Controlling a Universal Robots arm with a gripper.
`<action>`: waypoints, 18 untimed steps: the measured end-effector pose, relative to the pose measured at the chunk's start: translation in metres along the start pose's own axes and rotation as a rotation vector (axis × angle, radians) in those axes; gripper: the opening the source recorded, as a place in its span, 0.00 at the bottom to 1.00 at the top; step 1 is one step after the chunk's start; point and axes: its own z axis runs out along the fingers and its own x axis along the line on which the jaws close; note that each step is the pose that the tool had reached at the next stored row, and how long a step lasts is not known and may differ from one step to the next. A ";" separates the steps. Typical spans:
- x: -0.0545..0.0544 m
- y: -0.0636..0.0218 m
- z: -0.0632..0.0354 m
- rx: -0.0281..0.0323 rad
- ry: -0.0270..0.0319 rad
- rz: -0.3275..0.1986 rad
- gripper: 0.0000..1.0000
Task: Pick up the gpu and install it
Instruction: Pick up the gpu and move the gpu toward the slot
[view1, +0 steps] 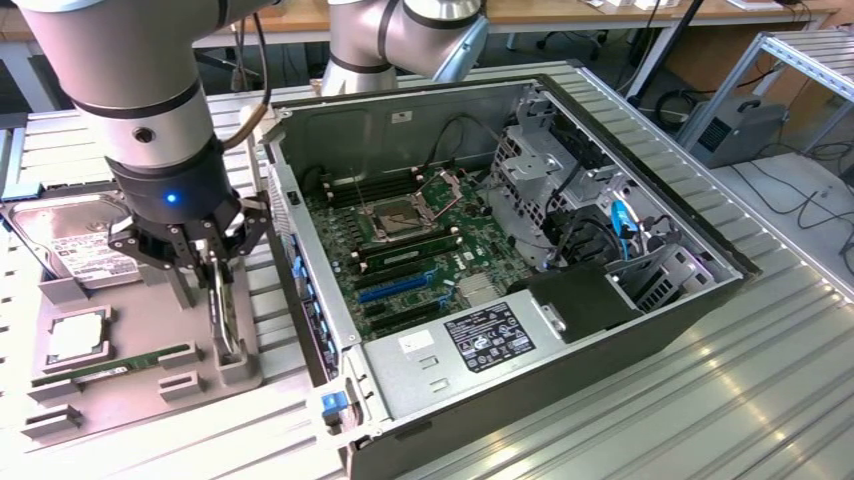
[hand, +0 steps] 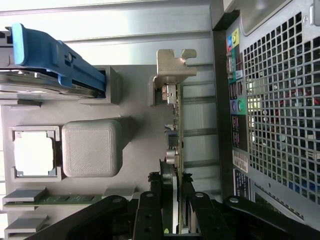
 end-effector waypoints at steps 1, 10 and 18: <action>0.000 0.0000 -0.0004 0.0000 0.0000 0.000 0.27; 0.000 0.0000 -0.0032 0.0000 0.0000 0.000 0.27; 0.000 0.0000 -0.0053 0.0000 0.0000 0.000 0.27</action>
